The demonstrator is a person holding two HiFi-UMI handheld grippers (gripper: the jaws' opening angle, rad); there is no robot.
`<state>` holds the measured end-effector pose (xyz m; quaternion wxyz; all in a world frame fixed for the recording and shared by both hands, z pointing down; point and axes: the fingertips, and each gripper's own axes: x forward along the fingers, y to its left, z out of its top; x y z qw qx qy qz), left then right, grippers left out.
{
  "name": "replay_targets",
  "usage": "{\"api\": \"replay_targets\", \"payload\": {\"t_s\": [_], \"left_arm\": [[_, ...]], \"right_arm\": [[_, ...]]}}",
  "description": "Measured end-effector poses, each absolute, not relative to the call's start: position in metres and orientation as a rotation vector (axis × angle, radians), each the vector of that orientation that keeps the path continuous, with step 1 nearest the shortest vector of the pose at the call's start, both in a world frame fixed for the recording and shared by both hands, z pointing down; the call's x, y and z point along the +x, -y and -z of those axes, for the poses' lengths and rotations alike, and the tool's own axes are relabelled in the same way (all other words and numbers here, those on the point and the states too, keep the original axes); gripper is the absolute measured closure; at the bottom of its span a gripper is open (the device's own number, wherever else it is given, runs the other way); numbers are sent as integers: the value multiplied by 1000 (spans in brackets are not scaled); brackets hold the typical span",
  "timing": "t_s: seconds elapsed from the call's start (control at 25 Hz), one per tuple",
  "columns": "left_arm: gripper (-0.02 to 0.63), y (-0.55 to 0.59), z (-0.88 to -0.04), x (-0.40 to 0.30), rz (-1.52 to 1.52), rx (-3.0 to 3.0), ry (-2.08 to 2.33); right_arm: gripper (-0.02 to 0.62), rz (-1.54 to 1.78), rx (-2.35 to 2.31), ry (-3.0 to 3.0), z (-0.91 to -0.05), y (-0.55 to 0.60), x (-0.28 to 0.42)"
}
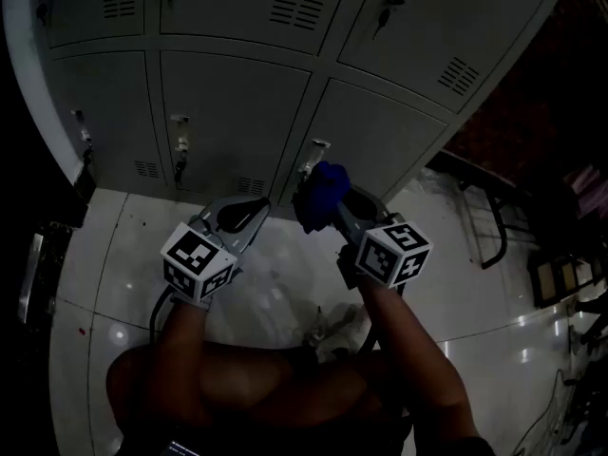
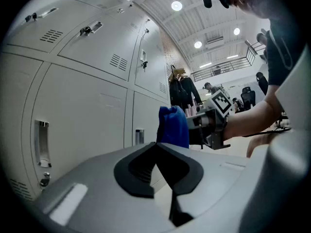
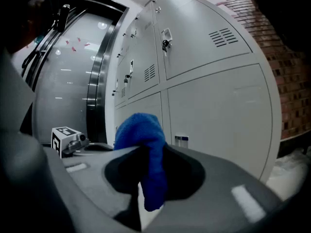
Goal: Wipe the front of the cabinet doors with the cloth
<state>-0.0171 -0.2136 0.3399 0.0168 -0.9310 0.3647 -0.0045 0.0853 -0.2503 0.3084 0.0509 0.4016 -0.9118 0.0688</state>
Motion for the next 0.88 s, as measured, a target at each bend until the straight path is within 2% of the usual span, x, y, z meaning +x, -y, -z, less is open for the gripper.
{"api": "replay_targets", "payload": {"t_s": [0.48, 0.88], "left_arm": [[606, 212, -340, -20, 14, -2918, -1119], [606, 211, -338, -19, -17, -2941, -1090]], "right_arm": [[518, -153, 1344, 2765, -229, 331, 61], [518, -120, 1419, 2713, -220, 354, 80]]}}
